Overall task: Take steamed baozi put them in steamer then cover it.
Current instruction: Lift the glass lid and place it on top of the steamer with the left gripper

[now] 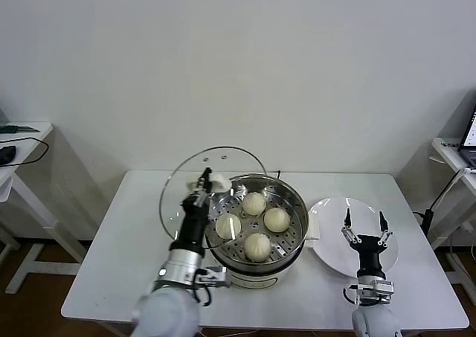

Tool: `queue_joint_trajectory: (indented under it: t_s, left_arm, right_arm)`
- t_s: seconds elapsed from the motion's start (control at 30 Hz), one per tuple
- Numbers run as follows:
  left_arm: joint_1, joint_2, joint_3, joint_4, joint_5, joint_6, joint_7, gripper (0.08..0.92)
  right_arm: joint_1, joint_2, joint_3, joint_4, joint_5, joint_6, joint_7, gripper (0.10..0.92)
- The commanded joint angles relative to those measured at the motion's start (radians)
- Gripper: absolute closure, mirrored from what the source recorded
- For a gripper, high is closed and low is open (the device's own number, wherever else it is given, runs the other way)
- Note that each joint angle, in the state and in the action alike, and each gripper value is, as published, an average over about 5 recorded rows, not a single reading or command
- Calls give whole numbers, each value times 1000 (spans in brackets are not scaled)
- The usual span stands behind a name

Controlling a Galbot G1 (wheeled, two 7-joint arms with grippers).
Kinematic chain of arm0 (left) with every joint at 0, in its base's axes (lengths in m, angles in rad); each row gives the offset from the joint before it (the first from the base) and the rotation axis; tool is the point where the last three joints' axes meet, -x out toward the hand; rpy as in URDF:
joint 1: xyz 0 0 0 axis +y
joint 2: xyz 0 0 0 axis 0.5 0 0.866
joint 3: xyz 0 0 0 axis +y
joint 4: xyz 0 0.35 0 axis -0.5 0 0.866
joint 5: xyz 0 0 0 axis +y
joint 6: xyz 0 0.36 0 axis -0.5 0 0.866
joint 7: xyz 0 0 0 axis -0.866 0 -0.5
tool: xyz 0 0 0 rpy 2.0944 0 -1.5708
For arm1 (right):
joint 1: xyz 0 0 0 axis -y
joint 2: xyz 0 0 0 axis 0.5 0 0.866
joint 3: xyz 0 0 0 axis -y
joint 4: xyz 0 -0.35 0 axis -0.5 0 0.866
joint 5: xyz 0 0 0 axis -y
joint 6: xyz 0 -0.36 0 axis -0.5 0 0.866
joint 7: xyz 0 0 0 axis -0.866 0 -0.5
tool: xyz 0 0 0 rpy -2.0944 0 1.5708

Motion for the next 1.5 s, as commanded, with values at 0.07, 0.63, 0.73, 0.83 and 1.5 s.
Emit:
queue_joint_trajectory:
  t_s: [0.07, 0.63, 0.73, 0.83, 1.5]
  left_arm:
    - [-120, -96, 208, 187, 149, 130, 105, 813]
    - [-117, -196, 232, 229, 247, 125, 115, 813]
    - [-117, -198, 237, 236, 271, 118, 119, 813]
    - [-118, -197, 240, 248, 297, 109, 132, 813]
    - [-111, -213, 228, 307, 406, 75, 155, 813]
  right_arm:
    - [10, 3, -2, -15, -6, -20, 0, 203]
    - [34, 6, -11, -40, -11, -40, -4, 203]
    - [34, 7, -12, -42, -10, -40, -4, 203]
    - [35, 7, -11, -41, -10, -40, -4, 203]
    - [37, 9, -10, -38, -9, -43, -6, 203]
